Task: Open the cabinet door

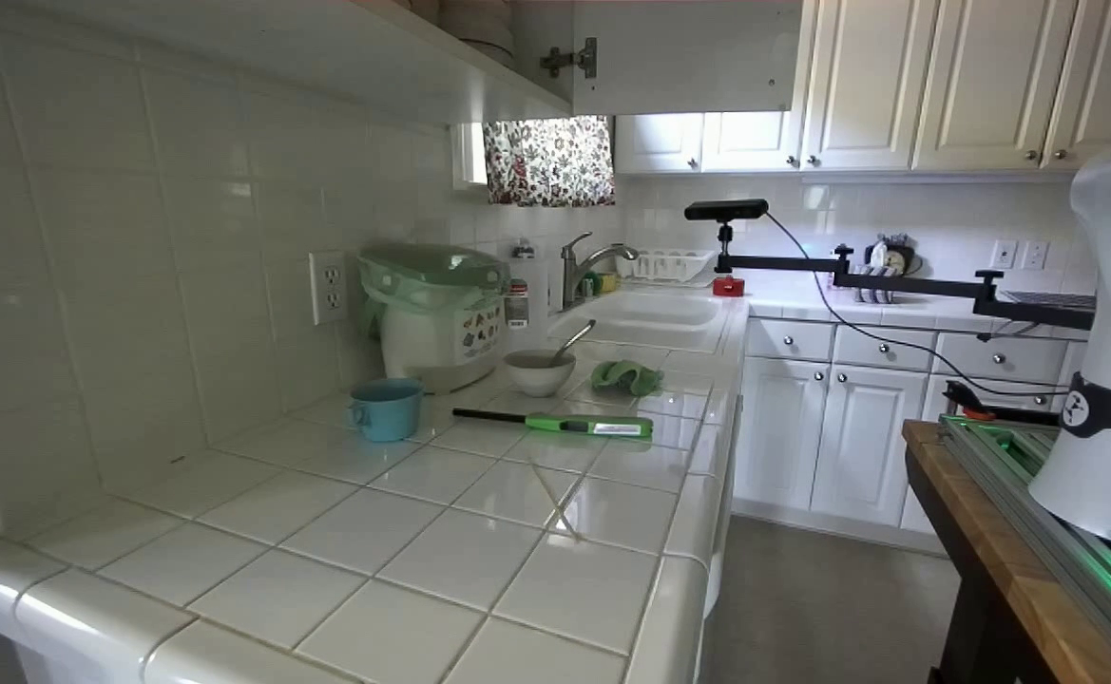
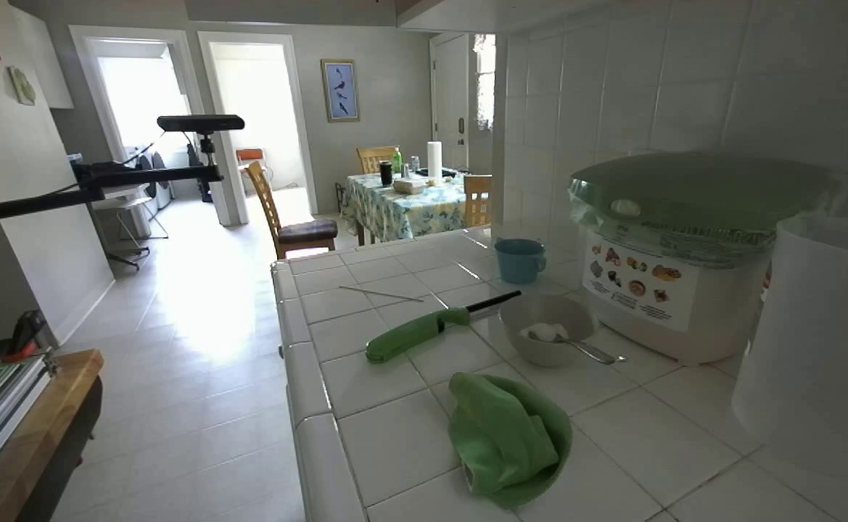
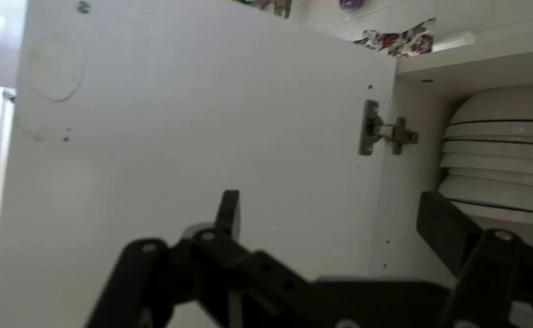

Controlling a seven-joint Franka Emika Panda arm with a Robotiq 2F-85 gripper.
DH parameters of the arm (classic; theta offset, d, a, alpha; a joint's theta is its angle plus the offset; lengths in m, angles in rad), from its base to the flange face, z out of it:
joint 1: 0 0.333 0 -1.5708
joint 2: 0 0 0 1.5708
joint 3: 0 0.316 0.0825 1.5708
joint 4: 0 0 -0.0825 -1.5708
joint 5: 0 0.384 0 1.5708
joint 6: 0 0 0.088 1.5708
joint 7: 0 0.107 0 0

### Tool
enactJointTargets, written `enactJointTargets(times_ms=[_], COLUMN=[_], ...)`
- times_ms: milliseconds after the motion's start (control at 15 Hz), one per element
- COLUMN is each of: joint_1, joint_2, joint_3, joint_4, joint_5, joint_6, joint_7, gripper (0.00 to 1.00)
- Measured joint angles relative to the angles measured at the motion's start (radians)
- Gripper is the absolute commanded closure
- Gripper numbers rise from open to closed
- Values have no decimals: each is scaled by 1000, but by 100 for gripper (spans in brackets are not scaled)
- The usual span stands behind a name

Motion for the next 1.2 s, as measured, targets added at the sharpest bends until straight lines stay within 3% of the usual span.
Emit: enactJointTargets(times_ms=[200, 467, 933, 1200], joint_1=[1, 11, 19, 19], joint_2=[15, 19, -42, -49], joint_3=[-14, -5, 59, 60], joint_4=[-11, -14, -15, -20], joint_5=[111, 297, 581, 590], joint_6=[137, 246, 209, 198], joint_7=[-65, -244, -675, -712], gripper=[0, 0, 0, 0])
